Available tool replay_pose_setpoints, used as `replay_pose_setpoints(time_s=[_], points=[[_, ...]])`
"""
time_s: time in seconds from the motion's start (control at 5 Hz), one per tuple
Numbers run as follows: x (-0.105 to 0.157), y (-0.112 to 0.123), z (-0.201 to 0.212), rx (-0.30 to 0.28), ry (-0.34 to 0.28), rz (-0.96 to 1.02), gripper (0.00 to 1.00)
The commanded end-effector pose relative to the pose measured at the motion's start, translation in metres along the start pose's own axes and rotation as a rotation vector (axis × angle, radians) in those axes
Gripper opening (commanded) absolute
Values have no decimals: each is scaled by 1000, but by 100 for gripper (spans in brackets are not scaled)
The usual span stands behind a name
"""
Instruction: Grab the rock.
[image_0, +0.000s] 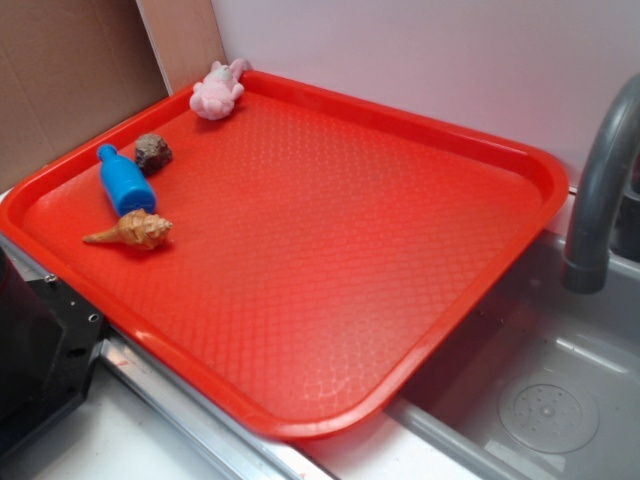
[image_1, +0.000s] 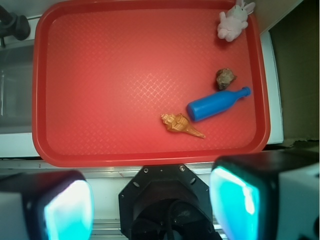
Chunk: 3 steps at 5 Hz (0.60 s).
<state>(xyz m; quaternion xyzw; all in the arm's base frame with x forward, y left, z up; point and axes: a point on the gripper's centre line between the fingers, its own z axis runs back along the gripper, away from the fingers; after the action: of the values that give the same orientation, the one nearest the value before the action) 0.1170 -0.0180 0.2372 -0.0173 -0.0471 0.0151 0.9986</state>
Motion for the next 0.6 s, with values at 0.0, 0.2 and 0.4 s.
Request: replay_pose_setpoints(time_s=[0.0,0.2,0.4], points=[[0,0,0,0,0,0,100],[22,41,-31,-48,-7,-57,100],[35,78,-62,-82,-15,-87,100]])
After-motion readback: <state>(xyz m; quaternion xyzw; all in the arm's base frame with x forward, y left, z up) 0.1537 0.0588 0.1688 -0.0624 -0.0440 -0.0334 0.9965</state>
